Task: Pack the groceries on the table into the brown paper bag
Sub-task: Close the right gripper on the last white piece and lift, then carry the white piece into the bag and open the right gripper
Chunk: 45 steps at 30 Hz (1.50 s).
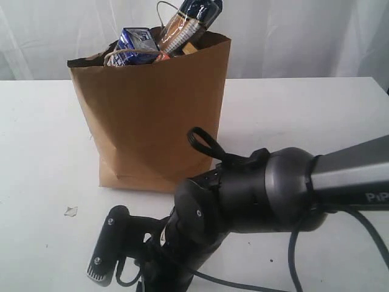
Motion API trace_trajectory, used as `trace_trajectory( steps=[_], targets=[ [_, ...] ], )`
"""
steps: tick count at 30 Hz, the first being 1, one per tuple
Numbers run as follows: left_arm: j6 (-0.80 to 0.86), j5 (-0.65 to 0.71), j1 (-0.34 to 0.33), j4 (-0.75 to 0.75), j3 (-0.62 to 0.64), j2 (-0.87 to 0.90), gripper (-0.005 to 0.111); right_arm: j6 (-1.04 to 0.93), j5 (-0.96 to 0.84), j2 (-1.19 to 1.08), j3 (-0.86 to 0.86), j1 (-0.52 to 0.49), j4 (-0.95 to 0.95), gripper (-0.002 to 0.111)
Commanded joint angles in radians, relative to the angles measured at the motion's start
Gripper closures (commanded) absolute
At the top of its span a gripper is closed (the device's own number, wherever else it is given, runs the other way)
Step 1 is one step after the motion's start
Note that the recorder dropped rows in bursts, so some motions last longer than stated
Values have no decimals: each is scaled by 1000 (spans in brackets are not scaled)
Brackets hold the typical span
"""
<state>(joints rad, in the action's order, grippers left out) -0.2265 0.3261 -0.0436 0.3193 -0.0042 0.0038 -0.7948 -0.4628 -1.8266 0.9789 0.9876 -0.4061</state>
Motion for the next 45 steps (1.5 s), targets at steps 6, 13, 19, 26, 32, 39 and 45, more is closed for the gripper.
trace_trajectory(
  steps=[6, 13, 19, 26, 32, 39, 45],
  targets=[
    [-3, 3, 9, -2, 4, -4, 107, -13, -58, 0, 5, 1, 21, 90],
    [-3, 3, 9, -2, 4, -4, 107, -11, -116, 15, 11, 1, 19, 102],
    [-3, 3, 9, -2, 4, -4, 107, 41, -127, 81, 43, 1, 19, 107],
    [-3, 3, 9, -2, 4, -4, 107, 102, -196, 201, 134, 1, -52, 107],
    [-3, 3, 9, -2, 4, -4, 107, 81, -162, 333, 222, 1, -137, 107],
    [-3, 3, 9, -2, 4, -4, 107, 76, 258, 475, 257, -1, -136, 107],
    [-3, 3, 9, -2, 4, -4, 107, -32, 732, 463, 257, -2, -136, 107]
  ],
)
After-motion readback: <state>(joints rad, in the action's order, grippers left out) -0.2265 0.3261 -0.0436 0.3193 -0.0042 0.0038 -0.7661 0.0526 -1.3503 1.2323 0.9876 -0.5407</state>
